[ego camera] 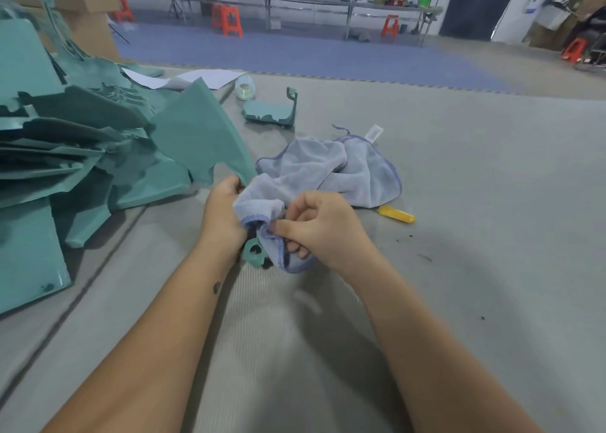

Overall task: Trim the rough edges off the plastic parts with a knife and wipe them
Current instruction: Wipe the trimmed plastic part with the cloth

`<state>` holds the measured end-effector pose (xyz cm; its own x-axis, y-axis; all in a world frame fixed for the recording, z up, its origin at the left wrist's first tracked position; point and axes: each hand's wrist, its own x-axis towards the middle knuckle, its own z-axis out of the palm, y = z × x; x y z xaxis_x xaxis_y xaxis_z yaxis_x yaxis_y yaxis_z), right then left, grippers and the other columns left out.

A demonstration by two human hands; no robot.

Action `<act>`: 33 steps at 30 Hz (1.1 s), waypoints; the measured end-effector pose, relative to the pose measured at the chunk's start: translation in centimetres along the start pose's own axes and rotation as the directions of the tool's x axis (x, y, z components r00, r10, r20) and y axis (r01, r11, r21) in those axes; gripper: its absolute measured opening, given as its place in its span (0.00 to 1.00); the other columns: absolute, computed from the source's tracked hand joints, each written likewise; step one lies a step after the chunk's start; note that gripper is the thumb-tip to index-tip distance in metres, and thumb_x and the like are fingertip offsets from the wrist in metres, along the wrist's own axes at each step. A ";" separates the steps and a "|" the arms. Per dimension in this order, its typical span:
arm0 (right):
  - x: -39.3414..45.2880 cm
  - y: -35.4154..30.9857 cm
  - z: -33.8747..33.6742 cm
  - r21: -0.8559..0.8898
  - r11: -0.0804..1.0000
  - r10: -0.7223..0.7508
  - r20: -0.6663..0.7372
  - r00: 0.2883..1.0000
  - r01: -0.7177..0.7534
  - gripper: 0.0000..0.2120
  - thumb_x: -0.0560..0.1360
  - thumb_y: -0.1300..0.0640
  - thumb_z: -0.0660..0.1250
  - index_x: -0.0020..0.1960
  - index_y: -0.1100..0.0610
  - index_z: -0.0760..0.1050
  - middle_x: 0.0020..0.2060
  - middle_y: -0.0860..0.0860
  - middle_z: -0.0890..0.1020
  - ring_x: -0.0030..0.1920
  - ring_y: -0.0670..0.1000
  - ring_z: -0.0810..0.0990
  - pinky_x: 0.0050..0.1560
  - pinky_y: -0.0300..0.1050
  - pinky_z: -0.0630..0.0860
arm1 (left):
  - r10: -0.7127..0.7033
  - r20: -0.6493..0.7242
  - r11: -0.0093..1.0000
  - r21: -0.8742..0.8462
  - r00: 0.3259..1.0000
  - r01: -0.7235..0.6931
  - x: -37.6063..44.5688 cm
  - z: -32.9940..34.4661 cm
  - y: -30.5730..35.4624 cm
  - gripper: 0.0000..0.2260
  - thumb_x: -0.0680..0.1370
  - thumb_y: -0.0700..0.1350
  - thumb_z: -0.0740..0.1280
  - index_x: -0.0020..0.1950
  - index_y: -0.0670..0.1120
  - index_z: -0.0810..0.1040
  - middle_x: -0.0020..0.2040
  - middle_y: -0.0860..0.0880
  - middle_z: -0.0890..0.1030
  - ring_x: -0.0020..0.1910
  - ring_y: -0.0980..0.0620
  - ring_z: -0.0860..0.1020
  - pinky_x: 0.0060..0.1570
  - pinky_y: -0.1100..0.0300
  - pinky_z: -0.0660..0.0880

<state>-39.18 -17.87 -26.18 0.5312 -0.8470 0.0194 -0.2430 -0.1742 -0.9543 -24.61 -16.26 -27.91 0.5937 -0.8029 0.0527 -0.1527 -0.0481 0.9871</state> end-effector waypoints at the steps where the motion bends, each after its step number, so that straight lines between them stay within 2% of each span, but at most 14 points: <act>1: 0.0 0.0 0.2 -0.067 0.998 -0.008 -0.009 1.000 0.007 0.17 0.70 0.56 0.77 0.40 0.70 0.74 0.26 0.59 0.79 0.25 0.50 0.75 0.31 0.46 0.76 | -0.001 0.004 0.997 -0.076 1.000 0.001 -0.3 0.1 0.1 0.12 0.79 0.35 0.56 0.37 0.43 0.67 0.35 0.43 0.69 0.36 0.47 0.69 0.38 0.56 0.69; 3: -0.2 0.0 0.6 -0.157 0.987 -0.024 0.026 0.999 0.028 0.24 0.70 0.50 0.76 0.39 0.72 0.74 0.31 0.67 0.79 0.28 0.53 0.73 0.34 0.51 0.73 | 0.008 -0.037 0.995 -0.100 0.999 -0.012 -0.5 0.3 0.3 0.14 0.80 0.34 0.56 0.36 0.47 0.66 0.36 0.46 0.69 0.35 0.50 0.69 0.38 0.56 0.70; 5: -0.3 0.0 0.7 -0.169 0.985 -0.030 0.059 0.998 0.040 0.25 0.70 0.49 0.76 0.40 0.73 0.74 0.31 0.68 0.76 0.30 0.53 0.68 0.35 0.49 0.67 | -0.035 -0.079 0.997 -0.078 0.996 0.029 -0.4 0.6 0.5 0.14 0.80 0.38 0.56 0.35 0.47 0.63 0.35 0.46 0.64 0.34 0.50 0.65 0.36 0.54 0.66; 7: -0.2 0.1 0.5 -0.066 0.998 -0.006 0.090 0.996 0.012 0.19 0.70 0.54 0.76 0.43 0.71 0.77 0.28 0.62 0.76 0.29 0.49 0.70 0.33 0.45 0.67 | -0.094 -0.066 0.988 -0.125 0.993 0.085 -0.7 1.1 1.0 0.14 0.80 0.39 0.57 0.34 0.46 0.64 0.33 0.47 0.66 0.33 0.51 0.65 0.35 0.56 0.65; 10: -0.2 0.1 0.3 0.176 0.982 0.042 0.153 0.987 -0.069 0.04 0.73 0.63 0.73 0.44 0.64 0.80 0.29 0.53 0.79 0.27 0.45 0.74 0.30 0.36 0.72 | -0.064 -0.104 0.973 -0.227 0.992 0.039 -1.3 1.5 1.0 0.15 0.78 0.34 0.58 0.32 0.45 0.64 0.24 0.54 0.71 0.23 0.61 0.67 0.26 0.69 0.64; 13: 0.1 0.6 1.3 0.279 0.956 0.085 0.037 0.996 -0.092 0.06 0.72 0.66 0.72 0.40 0.58 0.79 0.32 0.56 0.80 0.32 0.51 0.77 0.34 0.41 0.75 | -0.017 -0.135 0.988 -0.156 0.991 -0.005 -1.9 1.6 1.2 0.12 0.78 0.32 0.58 0.36 0.41 0.69 0.29 0.50 0.70 0.19 0.63 0.65 0.22 0.73 0.63; 15: 0.4 0.9 2.1 0.289 0.955 0.089 -0.078 0.993 -0.063 0.07 0.71 0.66 0.71 0.40 0.56 0.78 0.28 0.51 0.79 0.31 0.47 0.77 0.35 0.39 0.76 | -0.025 -0.154 0.990 -0.139 0.988 0.003 -2.1 1.8 1.4 0.07 0.76 0.32 0.58 0.40 0.39 0.73 0.31 0.48 0.69 0.19 0.63 0.64 0.22 0.72 0.62; 17: 0.8 1.2 2.4 0.321 0.947 0.091 -0.165 0.982 -0.034 0.06 0.71 0.66 0.72 0.44 0.58 0.76 0.26 0.47 0.78 0.31 0.46 0.76 0.35 0.39 0.76 | -0.026 -0.143 0.993 -0.119 0.989 0.009 -2.4 2.2 1.4 0.06 0.74 0.31 0.59 0.40 0.38 0.73 0.31 0.47 0.70 0.23 0.61 0.67 0.24 0.70 0.64; 19: 1.1 1.3 2.4 0.365 0.931 0.087 -0.230 0.969 0.002 0.08 0.71 0.64 0.73 0.45 0.59 0.75 0.30 0.50 0.79 0.35 0.49 0.77 0.39 0.45 0.77 | -0.060 -0.092 0.986 -0.162 0.994 0.045 -2.8 2.6 1.4 0.03 0.72 0.33 0.62 0.41 0.34 0.73 0.32 0.43 0.72 0.31 0.51 0.70 0.32 0.60 0.68; 22: 1.3 1.1 2.4 0.437 0.899 0.110 -0.277 0.955 0.023 0.07 0.72 0.67 0.71 0.47 0.63 0.74 0.33 0.55 0.80 0.37 0.54 0.78 0.41 0.49 0.77 | -0.025 -0.044 0.996 -0.084 0.999 0.021 -2.7 3.0 1.3 0.07 0.72 0.41 0.62 0.39 0.37 0.72 0.32 0.45 0.74 0.33 0.50 0.70 0.34 0.55 0.67; 25: 1.7 0.6 1.2 0.557 0.829 0.182 -0.341 0.922 0.042 0.05 0.74 0.69 0.68 0.49 0.67 0.74 0.32 0.54 0.80 0.33 0.51 0.79 0.33 0.42 0.76 | 0.058 -0.015 0.992 0.114 0.998 -0.056 -3.0 3.1 1.3 0.13 0.72 0.54 0.59 0.38 0.45 0.72 0.37 0.48 0.79 0.39 0.46 0.75 0.40 0.53 0.71; 28: 2.0 0.6 -0.3 0.614 0.782 0.233 -0.444 0.865 0.104 0.06 0.74 0.68 0.68 0.49 0.68 0.74 0.37 0.60 0.77 0.36 0.55 0.75 0.34 0.45 0.73 | 0.204 0.146 0.875 0.416 0.968 -0.247 -4.3 3.7 1.0 0.19 0.74 0.62 0.59 0.36 0.47 0.71 0.33 0.52 0.78 0.37 0.47 0.76 0.37 0.54 0.70; 31: 1.5 0.8 -0.8 0.700 0.703 0.272 -0.431 0.860 0.129 0.05 0.75 0.67 0.68 0.49 0.68 0.75 0.37 0.61 0.77 0.35 0.56 0.75 0.33 0.44 0.73 | 0.118 0.314 0.937 0.279 0.942 -0.210 -5.1 4.2 1.3 0.22 0.78 0.59 0.59 0.34 0.44 0.72 0.26 0.52 0.76 0.29 0.48 0.76 0.33 0.55 0.71; 33: 1.0 0.8 -0.9 0.749 0.658 0.292 -0.347 0.891 0.076 0.05 0.76 0.64 0.67 0.42 0.63 0.74 0.32 0.58 0.76 0.29 0.54 0.75 0.27 0.41 0.73 | 0.081 0.372 0.983 0.126 0.925 -0.137 -5.2 4.0 1.8 0.21 0.78 0.58 0.62 0.35 0.42 0.73 0.24 0.50 0.76 0.23 0.50 0.74 0.25 0.64 0.69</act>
<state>-39.58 -19.35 -26.65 0.1211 -0.9799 -0.1583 0.4884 0.1977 -0.8500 -31.13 -14.49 -27.04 0.2432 -0.9672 0.0729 -0.3307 -0.0120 0.9437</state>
